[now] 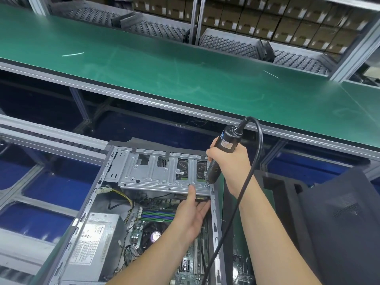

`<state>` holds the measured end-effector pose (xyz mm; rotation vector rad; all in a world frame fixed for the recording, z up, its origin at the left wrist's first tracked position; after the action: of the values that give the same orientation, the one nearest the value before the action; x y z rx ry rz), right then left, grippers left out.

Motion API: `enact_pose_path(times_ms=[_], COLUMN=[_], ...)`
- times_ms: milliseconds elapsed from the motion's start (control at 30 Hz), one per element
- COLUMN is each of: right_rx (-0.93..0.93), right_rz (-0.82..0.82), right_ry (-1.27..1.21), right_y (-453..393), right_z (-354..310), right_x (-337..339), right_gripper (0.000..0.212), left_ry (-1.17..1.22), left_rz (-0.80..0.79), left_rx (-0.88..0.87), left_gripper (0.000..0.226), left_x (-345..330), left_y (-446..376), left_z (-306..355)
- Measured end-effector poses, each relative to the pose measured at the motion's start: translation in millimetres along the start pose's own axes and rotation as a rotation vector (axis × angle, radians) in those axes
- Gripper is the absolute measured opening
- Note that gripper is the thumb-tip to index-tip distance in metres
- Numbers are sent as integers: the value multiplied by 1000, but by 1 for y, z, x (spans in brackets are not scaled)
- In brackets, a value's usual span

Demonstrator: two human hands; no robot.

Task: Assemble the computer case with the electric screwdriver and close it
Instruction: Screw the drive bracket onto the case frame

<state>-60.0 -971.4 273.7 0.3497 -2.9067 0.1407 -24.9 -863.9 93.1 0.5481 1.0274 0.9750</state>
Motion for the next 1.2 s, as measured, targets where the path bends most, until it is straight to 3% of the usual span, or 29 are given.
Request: enact_pose_path(times_ms=[467,800,1200], right_rx=[-39,-17,-3], right_rz=[-3,-60,4], right_ry=[26,11,-182], right_y=[-6,-2,16], right_z=[12,6,-16], right_x=[-1,-2,18], right_gripper=[6,27,22], left_ry=[0,2,-71], left_rz=[-7,-12,-10], left_rx=[10,14,25], left_gripper=[86,88,78], left_x=[1,-1,14], left_y=[0,4,12], left_z=[2,3,19])
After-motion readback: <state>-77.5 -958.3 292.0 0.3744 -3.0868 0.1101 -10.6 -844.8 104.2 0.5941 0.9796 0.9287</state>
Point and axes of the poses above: each hand's wrist, its own y-axis away from the middle knuckle, its own x-axis out of the back of the hand, z = x × y, the point moved 6 cm from there along -y, towards the middle knuckle, and after that the axes turned 14 degrees about z, right-handed, at the moved point
